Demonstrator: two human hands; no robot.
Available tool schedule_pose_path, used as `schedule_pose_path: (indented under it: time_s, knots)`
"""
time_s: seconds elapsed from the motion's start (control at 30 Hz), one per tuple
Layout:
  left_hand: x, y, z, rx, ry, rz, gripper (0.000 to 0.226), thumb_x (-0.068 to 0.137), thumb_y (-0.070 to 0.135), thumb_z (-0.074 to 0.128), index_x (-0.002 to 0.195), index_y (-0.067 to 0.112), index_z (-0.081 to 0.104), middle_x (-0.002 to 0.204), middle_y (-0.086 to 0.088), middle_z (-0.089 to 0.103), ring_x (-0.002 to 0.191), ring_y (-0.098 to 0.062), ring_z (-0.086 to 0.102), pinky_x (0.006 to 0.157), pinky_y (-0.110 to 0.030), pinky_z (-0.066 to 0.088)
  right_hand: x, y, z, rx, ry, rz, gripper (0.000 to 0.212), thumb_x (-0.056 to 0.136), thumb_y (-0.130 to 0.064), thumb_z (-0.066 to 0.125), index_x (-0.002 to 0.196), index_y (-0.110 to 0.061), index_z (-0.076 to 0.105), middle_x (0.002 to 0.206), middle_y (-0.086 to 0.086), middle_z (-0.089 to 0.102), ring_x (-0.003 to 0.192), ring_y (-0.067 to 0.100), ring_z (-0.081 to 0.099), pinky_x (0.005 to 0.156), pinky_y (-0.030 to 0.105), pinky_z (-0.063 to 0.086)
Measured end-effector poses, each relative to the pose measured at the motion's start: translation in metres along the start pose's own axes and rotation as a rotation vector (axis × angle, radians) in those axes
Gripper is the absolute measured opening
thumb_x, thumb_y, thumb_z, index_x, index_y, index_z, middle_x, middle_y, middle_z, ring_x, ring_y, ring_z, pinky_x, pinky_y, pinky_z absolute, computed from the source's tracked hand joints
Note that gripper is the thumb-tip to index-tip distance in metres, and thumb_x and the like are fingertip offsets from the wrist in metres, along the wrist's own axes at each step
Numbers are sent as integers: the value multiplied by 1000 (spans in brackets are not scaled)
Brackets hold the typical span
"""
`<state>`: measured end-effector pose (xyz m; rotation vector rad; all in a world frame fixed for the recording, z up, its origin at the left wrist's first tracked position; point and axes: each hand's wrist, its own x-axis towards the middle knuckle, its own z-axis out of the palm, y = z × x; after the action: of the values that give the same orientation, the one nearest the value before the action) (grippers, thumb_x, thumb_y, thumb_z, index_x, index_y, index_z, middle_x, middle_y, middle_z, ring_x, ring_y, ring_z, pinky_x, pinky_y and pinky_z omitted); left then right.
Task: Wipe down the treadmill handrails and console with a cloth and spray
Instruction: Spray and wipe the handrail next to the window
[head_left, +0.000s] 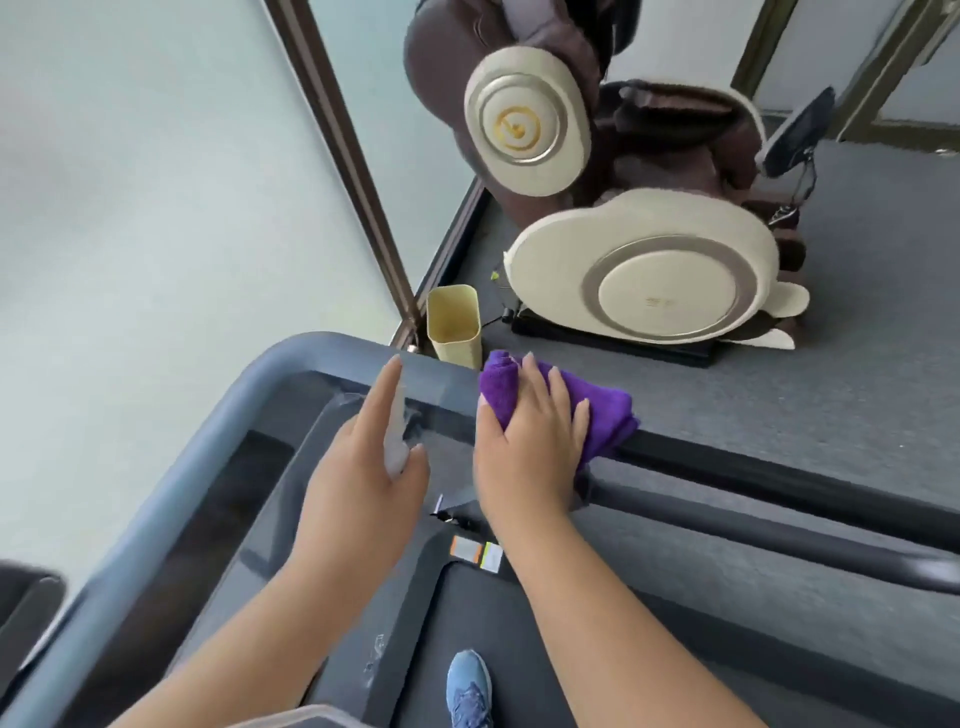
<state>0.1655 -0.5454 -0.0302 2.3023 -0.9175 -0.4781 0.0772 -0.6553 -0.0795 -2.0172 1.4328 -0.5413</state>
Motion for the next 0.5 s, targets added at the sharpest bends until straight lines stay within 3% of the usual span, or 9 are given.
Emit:
schedule_pose_path:
  time_s: [0.13,0.23,0.27,0.33,0.43,0.5]
  knots:
    - [15,-44,-44,-54,96,-21,88,94,20,61,150,62,9,119,23,51,102,-3,59,85,-29,53,16,-85,63,-46,-175,-208,56,104,-43,40,158,-27,40,169,-9,30,159,16,14,129,43,-3]
    - [24,-73,-74,-105,188,-67,91,91,17,61,146,67,7,125,28,56,111,3,56,84,-12,45,21,-140,113,-147,-323,-419,57,103,-42,42,159,-29,37,172,-8,22,160,18,10,128,46,-3]
    - [25,-83,-82,-125,219,-93,90,90,17,61,149,63,11,132,27,56,116,1,55,87,-14,43,22,-154,127,-192,-364,-493,56,103,-41,42,158,-29,38,172,-7,21,160,19,9,129,47,-2]
    - [27,-99,-94,-142,252,-126,85,91,19,61,153,57,17,138,19,58,120,-7,56,91,-23,45,24,-175,146,-304,-419,-613,52,103,-40,41,153,-29,44,170,-6,27,159,22,13,128,50,2]
    - [29,-115,-100,-156,246,-121,84,92,17,62,153,56,18,135,15,60,115,-10,59,89,-25,47,27,-186,156,-427,-413,-649,46,100,-41,39,141,-29,56,161,-4,42,154,27,23,127,52,7]
    - [33,-115,-99,-172,239,-114,84,92,17,62,152,56,19,136,18,60,115,-9,60,89,-21,47,26,-183,152,-437,-382,-656,60,94,-47,22,136,-28,59,157,-3,47,151,27,28,126,51,10]
